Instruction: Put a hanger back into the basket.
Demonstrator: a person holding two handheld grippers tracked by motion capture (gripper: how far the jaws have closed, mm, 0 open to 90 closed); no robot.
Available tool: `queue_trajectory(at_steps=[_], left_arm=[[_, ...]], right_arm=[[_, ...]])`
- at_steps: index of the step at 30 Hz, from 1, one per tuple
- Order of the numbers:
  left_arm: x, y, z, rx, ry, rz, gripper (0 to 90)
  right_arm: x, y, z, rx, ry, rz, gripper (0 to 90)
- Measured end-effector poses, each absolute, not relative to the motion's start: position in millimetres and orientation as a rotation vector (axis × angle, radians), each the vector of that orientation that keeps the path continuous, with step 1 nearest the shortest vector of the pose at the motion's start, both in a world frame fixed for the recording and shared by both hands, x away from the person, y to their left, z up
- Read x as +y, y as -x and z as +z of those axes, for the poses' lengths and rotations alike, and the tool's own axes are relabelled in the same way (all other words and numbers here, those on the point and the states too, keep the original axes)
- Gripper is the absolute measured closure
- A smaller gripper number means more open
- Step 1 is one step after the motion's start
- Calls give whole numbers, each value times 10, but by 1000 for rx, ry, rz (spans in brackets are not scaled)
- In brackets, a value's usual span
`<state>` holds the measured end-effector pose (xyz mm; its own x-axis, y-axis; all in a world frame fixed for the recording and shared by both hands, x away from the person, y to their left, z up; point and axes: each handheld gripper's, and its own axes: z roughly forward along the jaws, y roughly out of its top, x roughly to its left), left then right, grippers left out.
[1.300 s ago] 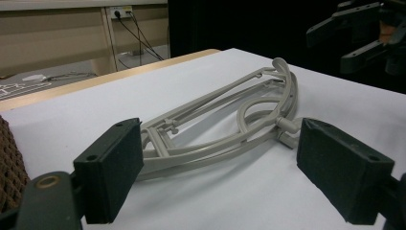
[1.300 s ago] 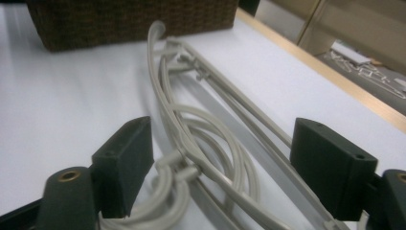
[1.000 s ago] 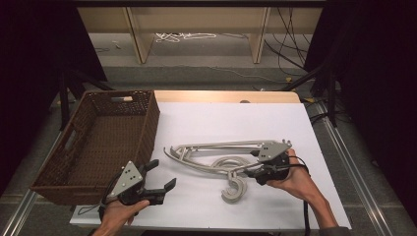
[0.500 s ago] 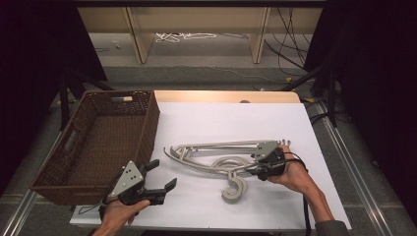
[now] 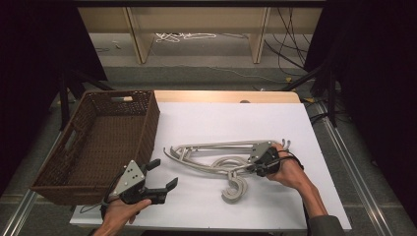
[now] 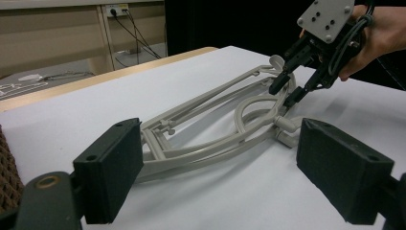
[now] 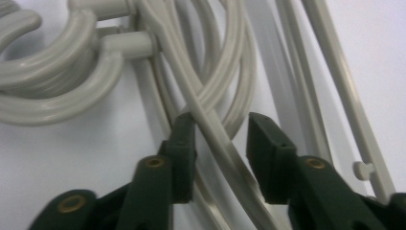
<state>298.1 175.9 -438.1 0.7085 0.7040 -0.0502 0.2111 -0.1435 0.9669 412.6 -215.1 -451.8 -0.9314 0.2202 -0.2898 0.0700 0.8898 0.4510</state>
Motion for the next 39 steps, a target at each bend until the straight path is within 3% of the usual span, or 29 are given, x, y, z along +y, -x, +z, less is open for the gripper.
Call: queue_trajectory(at_steps=[24,32,36,39], left_arm=[[1759,-2981,-4373,743,-1702,518,159],[1701,-2998,-4361,736,-1703,534,162],[1586,-3016,-4338,672,-1729,523,162],[1507,-3033,-4310,601,-1764,587,162]], right_arm=[[-2129,-3979,-4286,2560,272,604,824],[-2177,-3953,-4192,2520,298,605,825],[-2187,-3903,-4099,2499,308,618,825],[-2196,-3825,-4055,2519,234,615,825]])
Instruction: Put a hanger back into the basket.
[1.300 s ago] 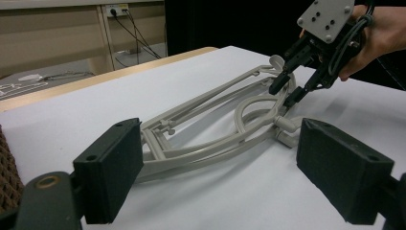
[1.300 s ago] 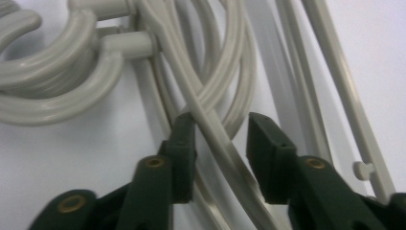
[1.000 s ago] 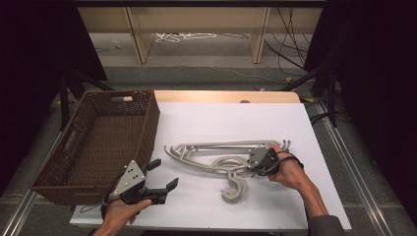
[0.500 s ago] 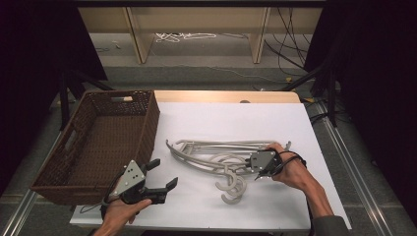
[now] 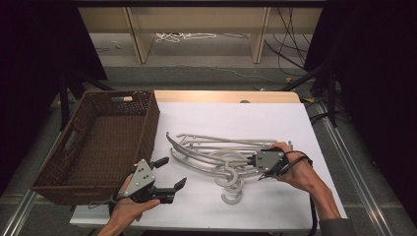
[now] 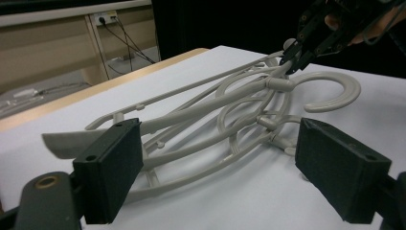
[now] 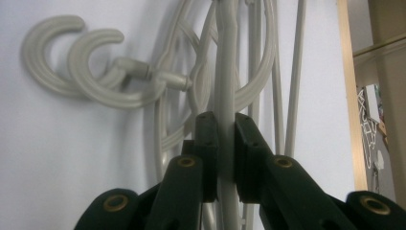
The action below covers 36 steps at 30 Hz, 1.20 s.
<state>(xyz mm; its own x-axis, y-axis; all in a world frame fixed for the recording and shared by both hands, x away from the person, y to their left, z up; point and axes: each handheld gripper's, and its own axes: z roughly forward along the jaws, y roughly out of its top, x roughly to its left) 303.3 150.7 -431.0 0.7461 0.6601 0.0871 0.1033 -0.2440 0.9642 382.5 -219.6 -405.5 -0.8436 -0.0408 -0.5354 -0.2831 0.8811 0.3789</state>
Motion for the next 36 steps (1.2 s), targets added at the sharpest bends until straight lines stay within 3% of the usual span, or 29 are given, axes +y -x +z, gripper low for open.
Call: queue_trajectory(at_steps=[5,7,24,28,36], left_arm=[[1303,-3144,-4255,551,-1813,627,165],[1208,-3214,-4246,491,-1865,559,172],[818,-3481,-4266,322,-2086,564,325],[804,-3502,-4277,296,-2130,578,371],[723,-3526,-4284,212,-2229,589,553]], right_arm=[[-2149,-3759,-4039,2544,247,627,825],[-2124,-3748,-4039,2540,268,624,825],[-2091,-3640,-3961,2544,330,681,825],[-2084,-3600,-3950,2551,291,671,825],[-2046,-3585,-3958,2562,301,685,825]])
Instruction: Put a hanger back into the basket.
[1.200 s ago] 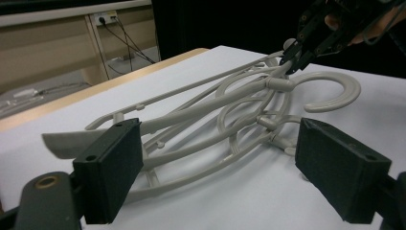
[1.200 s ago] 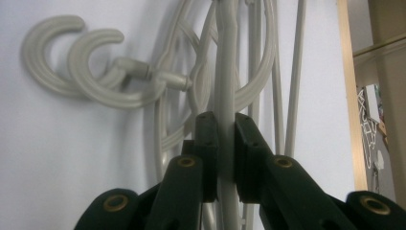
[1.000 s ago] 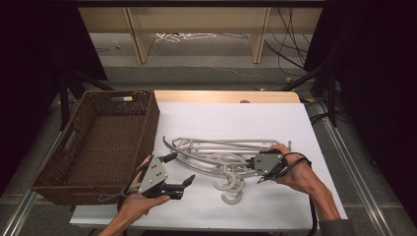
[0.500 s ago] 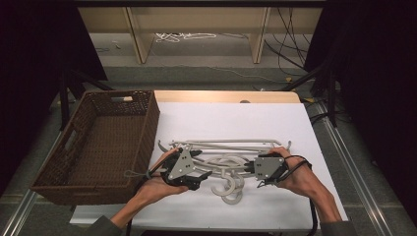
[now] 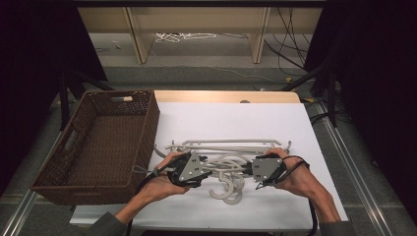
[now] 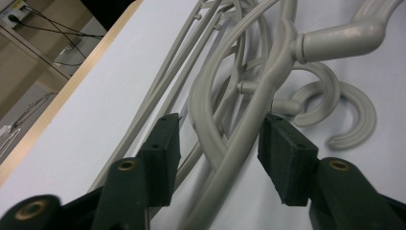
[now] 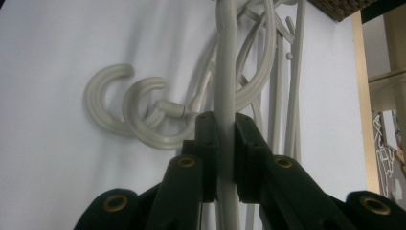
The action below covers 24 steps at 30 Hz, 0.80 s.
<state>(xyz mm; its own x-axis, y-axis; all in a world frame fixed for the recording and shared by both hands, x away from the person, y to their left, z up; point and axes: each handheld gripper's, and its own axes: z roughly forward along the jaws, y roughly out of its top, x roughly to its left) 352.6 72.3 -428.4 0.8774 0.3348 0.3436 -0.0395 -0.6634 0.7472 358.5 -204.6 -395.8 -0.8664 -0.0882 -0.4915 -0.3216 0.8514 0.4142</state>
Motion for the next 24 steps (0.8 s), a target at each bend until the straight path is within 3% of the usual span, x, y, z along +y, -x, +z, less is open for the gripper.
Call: queue_trajectory(at_steps=[6,13,20,21,24], left_arm=[[693,-3474,-4177,119,-2255,680,644],[630,-3421,-4028,46,-2273,686,725],[621,-3392,-3961,120,-2263,538,776],[627,-3397,-3936,196,-2233,447,782],[639,-3403,-3901,273,-2201,383,789]], right_arm=[[-2048,-3625,-3941,2544,363,727,820],[-2134,-3613,-3839,2520,282,696,801],[-2161,-3620,-3776,2483,267,703,784],[-2161,-3641,-3768,2467,272,707,788],[-2170,-3661,-3769,2453,238,704,792]])
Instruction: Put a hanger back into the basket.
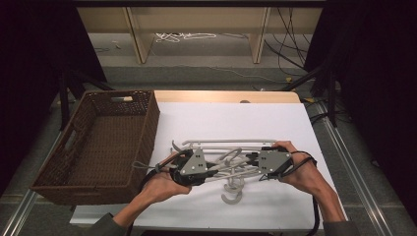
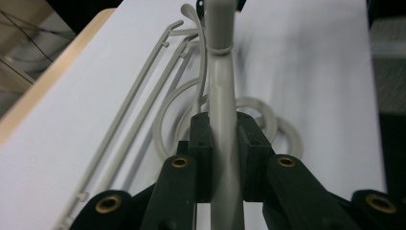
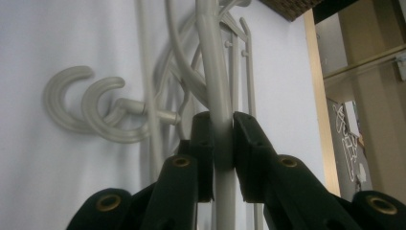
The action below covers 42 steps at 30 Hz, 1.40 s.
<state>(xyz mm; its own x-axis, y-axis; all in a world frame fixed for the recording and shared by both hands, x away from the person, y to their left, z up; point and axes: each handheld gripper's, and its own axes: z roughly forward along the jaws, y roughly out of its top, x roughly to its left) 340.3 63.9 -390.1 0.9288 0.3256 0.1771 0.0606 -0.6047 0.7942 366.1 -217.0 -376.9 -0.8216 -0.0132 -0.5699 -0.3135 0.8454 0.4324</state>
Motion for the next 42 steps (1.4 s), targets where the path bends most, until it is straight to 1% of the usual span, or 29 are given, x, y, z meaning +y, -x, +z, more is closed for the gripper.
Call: queue_trajectory(at_steps=[2,3,4,5,6,7,8,9,11,12,13,16,22,27,28,30,32,34,35,36,38,41,42], left_arm=[[659,-3415,-3897,318,-2183,341,789],[674,-3422,-3901,335,-2176,330,789],[693,-3432,-3897,347,-2170,316,789],[693,-3432,-3897,347,-2170,316,789],[716,-3446,-3888,365,-2172,313,789],[732,-3460,-3885,375,-2171,315,789],[751,-3465,-3878,391,-2171,316,789],[802,-3492,-3867,427,-2157,293,789],[858,-3520,-3848,462,-2144,271,789],[858,-3520,-3848,462,-2144,271,789],[914,-3548,-3827,494,-2122,269,790],[1009,-3578,-3780,540,-2102,281,789],[1157,-3594,-3662,600,-2050,279,789],[1337,-3579,-3410,632,-1993,285,789],[1337,-3579,-3410,632,-1993,285,789],[1426,-3584,-3247,641,-1976,321,789],[1450,-3583,-3209,645,-1971,327,789],[1551,-3596,-3070,647,-1964,355,789],[1593,-3613,-3029,645,-1960,373,789],[1651,-3640,-2986,660,-1958,422,789],[1695,-3660,-2956,669,-1957,417,789],[1898,-3746,-2858,709,-1957,496,789],[1898,-3746,-2858,709,-1957,496,789]], right_arm=[[-2151,-3659,-3762,2451,197,711,774],[-2131,-3699,-3750,2426,243,729,748],[-2125,-3683,-3742,2425,186,733,700],[-2125,-3683,-3742,2425,186,733,700],[-2117,-3663,-3740,2423,115,754,665],[-2118,-3668,-3726,2421,77,779,609],[-2147,-3667,-3683,2395,8,780,523],[-2160,-3661,-3654,2381,-46,798,476],[-2158,-3631,-3624,2369,-172,875,425],[-2158,-3631,-3624,2369,-172,875,425],[-2152,-3594,-3600,2341,-267,921,371],[-2145,-3535,-3595,2324,-334,958,347],[-2134,-3424,-3618,2308,-443,1069,335],[-2117,-3339,-3667,2279,-513,1150,270],[-2120,-3324,-3676,2278,-524,1165,266],[-2124,-3294,-3707,2268,-545,1193,243],[-2130,-3274,-3727,2262,-555,1201,240],[-2146,-3238,-3776,2262,-566,1205,237],[-2153,-3227,-3794,2257,-559,1196,239],[-2160,-3219,-3816,2249,-555,1189,237],[-2183,-3215,-3853,2251,-563,1191,237],[-2213,-3217,-3897,2242,-583,1192,237],[-2213,-3217,-3897,2242,-583,1192,237]])
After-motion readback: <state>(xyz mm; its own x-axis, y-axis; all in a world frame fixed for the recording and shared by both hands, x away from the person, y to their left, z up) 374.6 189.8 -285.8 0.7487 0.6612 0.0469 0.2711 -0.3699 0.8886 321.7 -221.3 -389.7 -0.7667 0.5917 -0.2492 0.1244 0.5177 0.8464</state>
